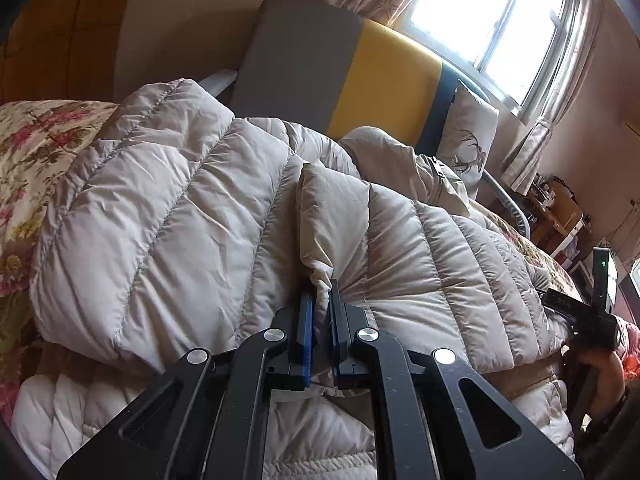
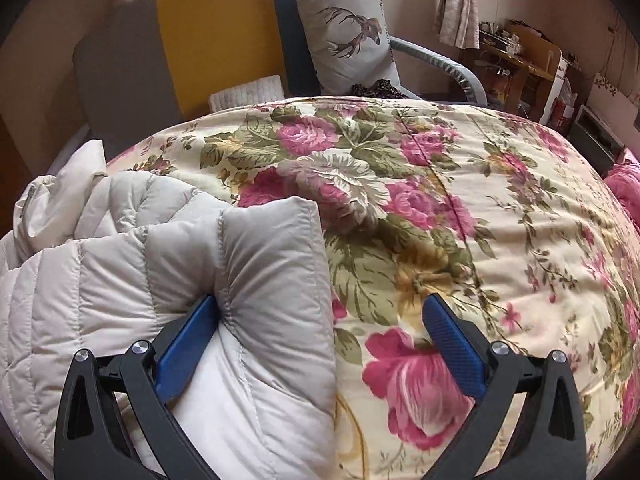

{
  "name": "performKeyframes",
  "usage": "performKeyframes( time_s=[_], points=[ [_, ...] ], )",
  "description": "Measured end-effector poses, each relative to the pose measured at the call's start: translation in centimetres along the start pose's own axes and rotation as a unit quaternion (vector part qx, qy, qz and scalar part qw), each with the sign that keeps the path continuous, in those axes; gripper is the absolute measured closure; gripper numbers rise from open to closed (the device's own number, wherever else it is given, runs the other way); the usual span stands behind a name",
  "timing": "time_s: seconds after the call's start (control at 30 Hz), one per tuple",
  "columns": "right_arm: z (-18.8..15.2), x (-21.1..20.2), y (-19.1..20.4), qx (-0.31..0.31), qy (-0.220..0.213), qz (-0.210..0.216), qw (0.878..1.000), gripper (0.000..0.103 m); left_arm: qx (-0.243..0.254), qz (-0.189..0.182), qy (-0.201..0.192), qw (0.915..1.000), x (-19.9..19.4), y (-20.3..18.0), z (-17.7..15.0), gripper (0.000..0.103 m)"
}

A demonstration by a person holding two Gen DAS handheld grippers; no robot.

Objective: Fold large clothes

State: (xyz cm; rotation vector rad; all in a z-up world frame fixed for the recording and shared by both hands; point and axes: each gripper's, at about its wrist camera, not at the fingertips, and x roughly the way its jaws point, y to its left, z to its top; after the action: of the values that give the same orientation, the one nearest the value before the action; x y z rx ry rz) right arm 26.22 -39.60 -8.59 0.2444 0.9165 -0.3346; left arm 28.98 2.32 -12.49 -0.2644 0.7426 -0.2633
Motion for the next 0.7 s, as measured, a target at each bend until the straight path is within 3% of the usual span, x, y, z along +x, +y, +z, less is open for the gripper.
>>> performKeyframes(
  time_s=[0.17,0.27,0.33,0.43,0.57,0.7],
  points=[
    [0.1,0.3,-0.9,0.021,0.002,0.018,1.000,0.002,-0.002,0.000,0.011,0.9999,0.7,-0.2,0.3,0.097],
    [-0.5,-3.4,-1.0,0.037,-0.035,0.000,0.999,0.002,-0.006,-0.002,0.012,0.9999,0.7,-0.2,0.4,0.097],
    [-1.7,-6.8,-1.0,0.044,-0.068,0.006,0.997,0.002,-0.005,-0.001,0.011,0.9999,0.8,-0.2,0.4,0.097],
    [-3.9,-9.7,0.0,0.021,-0.083,0.024,0.996,0.002,-0.002,0.003,0.009,0.9999,0.5,-0.2,0.4,0.097],
    [-5.0,-7.3,1.3,-0.015,-0.046,-0.022,0.999,0.002,0.004,0.010,0.010,0.9999,0.6,-0.5,0.4,0.097],
    [-4.6,-3.8,-0.1,0.017,-0.015,-0.016,1.000,0.002,0.016,0.021,0.016,0.9995,0.8,-1.1,0.5,0.095]
  ],
)
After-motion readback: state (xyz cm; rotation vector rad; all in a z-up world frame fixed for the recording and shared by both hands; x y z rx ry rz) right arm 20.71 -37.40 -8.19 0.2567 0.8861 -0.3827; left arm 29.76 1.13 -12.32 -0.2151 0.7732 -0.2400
